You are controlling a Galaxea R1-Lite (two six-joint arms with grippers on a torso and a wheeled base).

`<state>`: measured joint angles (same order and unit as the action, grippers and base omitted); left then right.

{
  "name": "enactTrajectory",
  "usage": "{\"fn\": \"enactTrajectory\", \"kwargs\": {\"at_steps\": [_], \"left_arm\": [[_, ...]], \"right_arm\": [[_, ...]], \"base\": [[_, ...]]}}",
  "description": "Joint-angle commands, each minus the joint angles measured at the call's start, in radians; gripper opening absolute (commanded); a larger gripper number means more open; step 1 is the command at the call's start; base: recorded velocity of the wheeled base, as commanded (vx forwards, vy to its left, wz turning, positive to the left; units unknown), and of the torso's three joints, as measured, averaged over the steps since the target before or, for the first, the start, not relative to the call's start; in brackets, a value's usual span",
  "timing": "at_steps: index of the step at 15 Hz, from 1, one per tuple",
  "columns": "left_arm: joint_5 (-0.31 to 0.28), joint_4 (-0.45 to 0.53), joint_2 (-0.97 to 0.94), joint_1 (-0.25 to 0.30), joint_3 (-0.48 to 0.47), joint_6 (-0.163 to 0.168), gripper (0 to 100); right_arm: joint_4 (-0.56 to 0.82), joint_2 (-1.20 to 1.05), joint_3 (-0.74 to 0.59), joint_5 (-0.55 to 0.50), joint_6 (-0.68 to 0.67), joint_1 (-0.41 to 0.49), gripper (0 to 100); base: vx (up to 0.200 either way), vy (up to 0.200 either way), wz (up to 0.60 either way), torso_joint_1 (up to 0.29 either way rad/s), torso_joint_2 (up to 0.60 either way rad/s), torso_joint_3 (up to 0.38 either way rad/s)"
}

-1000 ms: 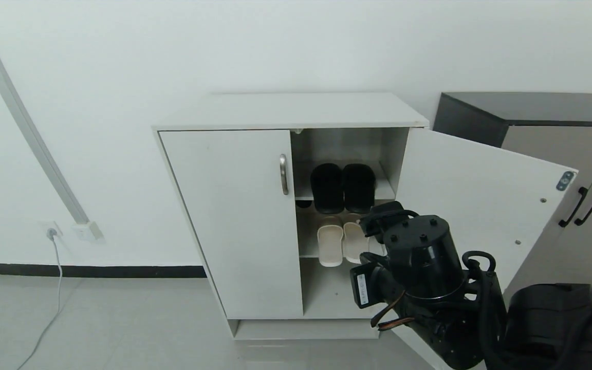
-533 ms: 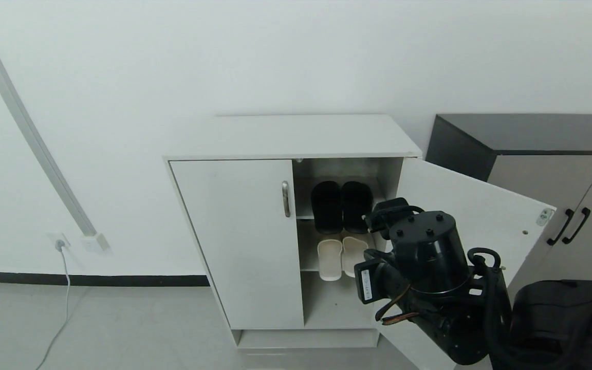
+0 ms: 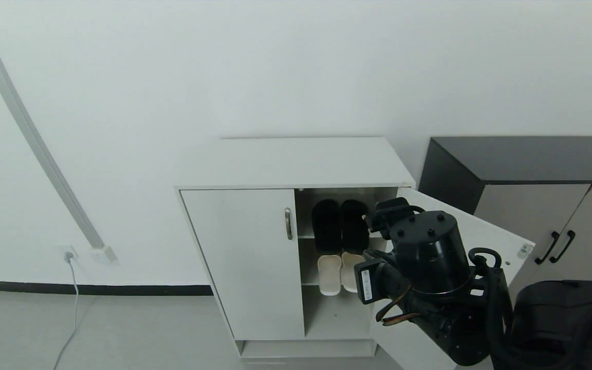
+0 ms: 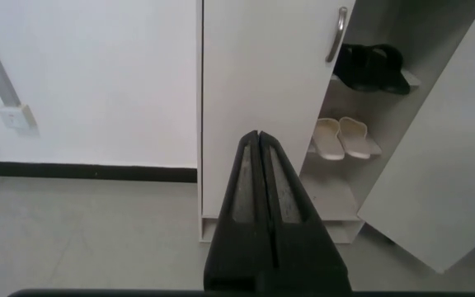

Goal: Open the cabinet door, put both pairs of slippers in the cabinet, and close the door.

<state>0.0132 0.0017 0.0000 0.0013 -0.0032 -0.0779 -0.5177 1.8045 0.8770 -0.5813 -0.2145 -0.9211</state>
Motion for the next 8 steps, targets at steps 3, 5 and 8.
{"fn": "enactTrajectory", "kwargs": {"at_steps": [3,5,8], "left_arm": [[0.001,0.0,0.002,0.0,0.0,0.0,0],[0.001,-0.002,0.0,0.0,0.0,0.0,0],[0.001,0.0,0.0,0.0,0.0,0.0,0]], "right_arm": [[0.001,-0.001,0.0,0.0,0.0,-0.001,0],[-0.001,-0.002,0.0,0.0,0.0,-0.001,0],[0.001,-0.002,-0.001,0.0,0.0,0.001,0]], "base": [[0.0,0.0,0.0,0.245,-0.56,-0.325],[0.0,0.0,0.0,0.264,-0.58,-0.32],[0.0,0.0,0.0,0.25,-0.58,-0.318]]}}
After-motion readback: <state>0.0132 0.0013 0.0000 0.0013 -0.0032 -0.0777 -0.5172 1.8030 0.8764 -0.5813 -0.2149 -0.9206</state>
